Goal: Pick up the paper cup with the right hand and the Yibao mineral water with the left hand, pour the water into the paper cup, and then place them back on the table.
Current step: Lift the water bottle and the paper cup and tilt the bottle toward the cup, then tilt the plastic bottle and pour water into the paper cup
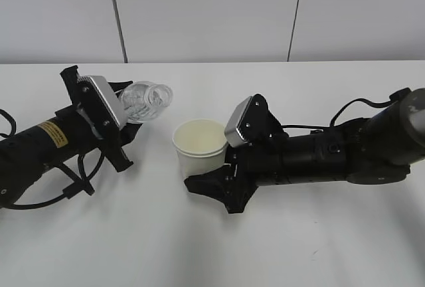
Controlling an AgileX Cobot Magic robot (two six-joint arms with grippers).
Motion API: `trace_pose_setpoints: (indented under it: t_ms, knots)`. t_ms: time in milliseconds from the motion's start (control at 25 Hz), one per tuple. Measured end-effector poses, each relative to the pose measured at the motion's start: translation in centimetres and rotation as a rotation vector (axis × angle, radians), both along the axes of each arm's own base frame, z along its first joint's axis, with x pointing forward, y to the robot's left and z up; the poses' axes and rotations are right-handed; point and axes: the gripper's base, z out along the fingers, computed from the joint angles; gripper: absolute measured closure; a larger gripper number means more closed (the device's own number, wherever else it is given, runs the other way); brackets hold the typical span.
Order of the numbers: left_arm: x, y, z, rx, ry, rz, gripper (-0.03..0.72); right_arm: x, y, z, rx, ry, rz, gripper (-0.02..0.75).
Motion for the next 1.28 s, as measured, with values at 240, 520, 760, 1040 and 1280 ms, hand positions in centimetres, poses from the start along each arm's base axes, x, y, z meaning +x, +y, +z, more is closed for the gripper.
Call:
trace_pose_setpoints:
  t_ms: [240,520,760,1040,1280]
  knots:
    - [0.0,0.0,0.0,0.048,-0.035,-0.010,0.295,-0.4,0.3,0.2,0.029,0.004,0.052,0.214]
    - [0.0,0.0,0.0,0.084,-0.061,-0.012,0.295,-1.2,1.4,0.2,0.040,0.001,0.130,0.214]
    - [0.0,0.0,0.0,0.137,-0.100,-0.019,0.295,-0.9,1.8,0.4,0.014,-0.015,0.134,0.214]
    - [0.0,0.0,0.4,0.174,-0.138,-0.024,0.297,-0.4,1.9,0.0,-0.002,0.023,0.127,0.214]
    - [0.0,0.0,2.0,0.195,-0.217,-0.025,0.298,-0.5,2.0,-0.5,-0.021,0.033,0.148,0.214]
